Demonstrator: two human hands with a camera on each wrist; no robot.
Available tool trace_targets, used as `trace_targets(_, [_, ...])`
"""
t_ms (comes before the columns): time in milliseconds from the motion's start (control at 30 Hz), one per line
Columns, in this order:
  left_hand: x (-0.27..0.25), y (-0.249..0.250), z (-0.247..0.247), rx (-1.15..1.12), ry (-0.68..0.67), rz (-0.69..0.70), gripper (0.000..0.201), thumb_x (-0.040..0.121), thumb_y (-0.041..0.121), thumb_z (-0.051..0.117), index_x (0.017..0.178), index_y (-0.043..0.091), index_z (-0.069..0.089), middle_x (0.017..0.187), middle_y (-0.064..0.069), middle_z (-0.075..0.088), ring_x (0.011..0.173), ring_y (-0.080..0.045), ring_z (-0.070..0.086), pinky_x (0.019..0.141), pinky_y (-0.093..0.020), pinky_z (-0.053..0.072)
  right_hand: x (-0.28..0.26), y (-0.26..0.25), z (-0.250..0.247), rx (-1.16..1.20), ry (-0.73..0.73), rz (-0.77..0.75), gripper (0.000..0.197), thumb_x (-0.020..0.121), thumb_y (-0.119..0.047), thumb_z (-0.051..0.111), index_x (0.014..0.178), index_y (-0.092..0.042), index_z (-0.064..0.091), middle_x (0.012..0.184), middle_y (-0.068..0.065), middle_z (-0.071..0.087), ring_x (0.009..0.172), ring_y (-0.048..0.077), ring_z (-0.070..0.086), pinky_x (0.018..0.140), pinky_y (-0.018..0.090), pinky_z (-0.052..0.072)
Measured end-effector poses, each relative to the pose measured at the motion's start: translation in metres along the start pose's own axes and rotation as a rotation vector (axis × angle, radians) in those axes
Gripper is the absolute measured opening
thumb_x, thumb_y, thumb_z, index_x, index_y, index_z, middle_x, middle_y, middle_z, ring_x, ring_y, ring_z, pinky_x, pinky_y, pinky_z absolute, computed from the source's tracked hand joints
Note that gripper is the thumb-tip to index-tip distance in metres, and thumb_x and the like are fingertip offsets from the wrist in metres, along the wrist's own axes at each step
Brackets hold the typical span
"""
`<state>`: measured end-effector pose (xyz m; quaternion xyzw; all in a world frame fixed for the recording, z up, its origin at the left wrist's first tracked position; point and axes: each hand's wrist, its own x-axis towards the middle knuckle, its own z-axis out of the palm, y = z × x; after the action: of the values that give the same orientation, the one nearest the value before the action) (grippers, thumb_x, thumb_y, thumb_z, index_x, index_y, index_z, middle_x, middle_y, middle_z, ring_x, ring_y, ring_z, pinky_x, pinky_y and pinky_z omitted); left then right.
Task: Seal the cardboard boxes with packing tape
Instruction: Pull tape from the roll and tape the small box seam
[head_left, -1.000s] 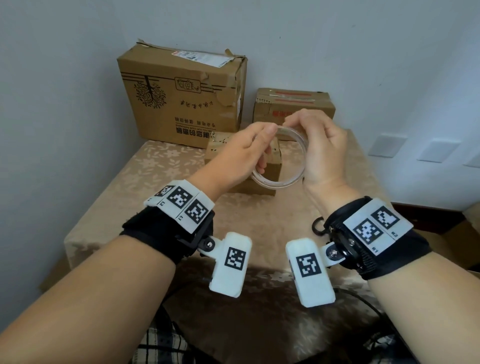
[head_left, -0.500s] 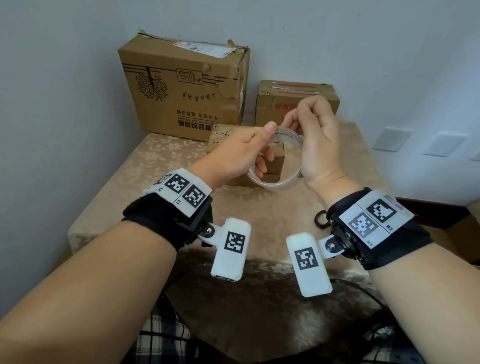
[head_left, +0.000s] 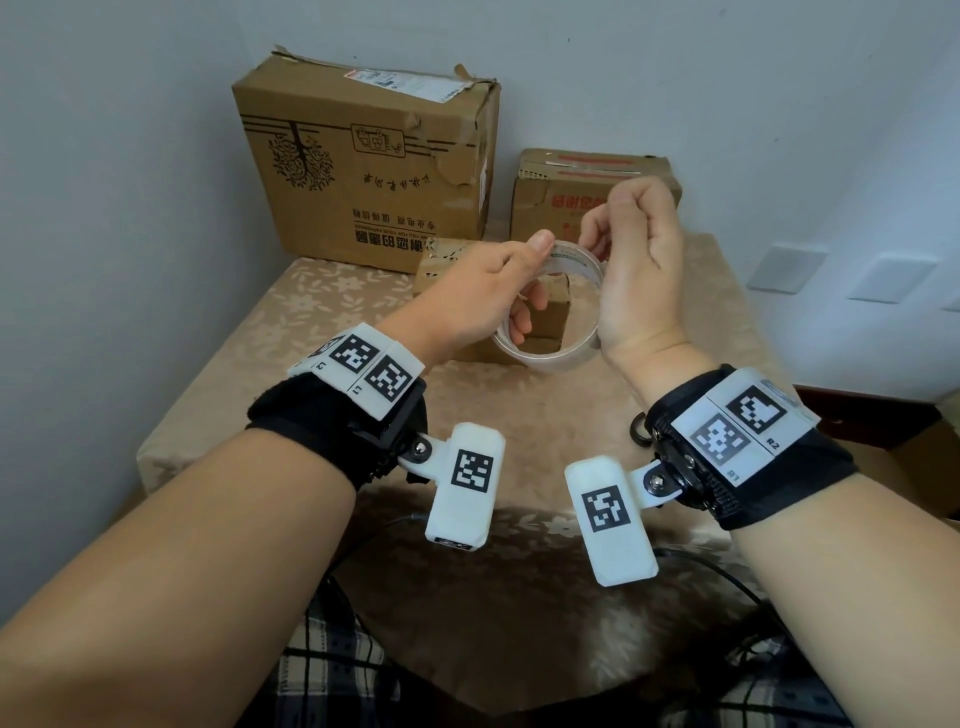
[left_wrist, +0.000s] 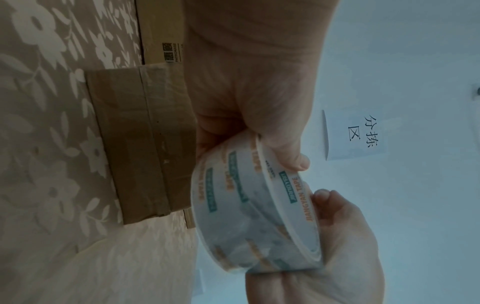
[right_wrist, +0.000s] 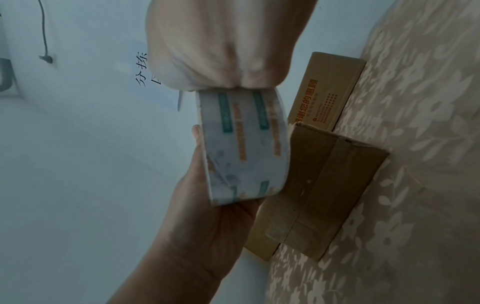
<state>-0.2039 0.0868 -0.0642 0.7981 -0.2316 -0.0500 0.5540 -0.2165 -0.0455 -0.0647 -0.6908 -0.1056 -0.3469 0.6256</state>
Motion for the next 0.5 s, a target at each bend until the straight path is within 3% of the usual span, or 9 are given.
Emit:
trace_targets(133, [-0.0005, -0.0001, -0.0037, 0.042, -0.007, 0.021, 0.048, 0.103, 0.037, 0.031, 0.085, 0.001, 0.057, 0.060, 0.008, 0.057, 0.048, -0.006, 0.052, 0.050, -0.020, 0.044, -0.0032, -0.0012, 0.0031, -0.030, -0.025, 0.022, 0.026, 0.094, -0.012, 0.034, 0.072, -0.022, 0.041, 0.062, -0.006, 0.035, 0.057, 0.004, 0.033, 0.055, 0.017, 0.031])
trace_targets(300, [-0.0016, 0.0007, -0.0033, 0.025, -0.013, 0.044, 0.047, 0.103, 0.034, 0.031, 0.084, 0.000, 0.056, 0.054, 0.009, 0.056, 0.045, -0.004, 0.051, 0.047, -0.017, 0.042, -0.0045, -0.0026, 0.0021, 0.062, -0.019, 0.028, 0.020, 0.097, -0.014, 0.035, 0.079, -0.020, 0.043, 0.071, 0.007, 0.056, 0.067, 0.012, 0.053, 0.067, 0.022, 0.044])
trace_targets(500, [-0.0017, 0.0010, -0.0037, 0.012, -0.018, 0.061, 0.047, 0.103, 0.034, 0.030, 0.085, 0.000, 0.057, 0.053, 0.010, 0.058, 0.046, -0.005, 0.052, 0.049, -0.017, 0.043, -0.0040, -0.0046, 0.0015, 0.079, 0.026, -0.022, 0.021, 0.096, -0.013, 0.035, 0.077, -0.020, 0.041, 0.066, 0.008, 0.047, 0.062, 0.015, 0.046, 0.064, 0.025, 0.041])
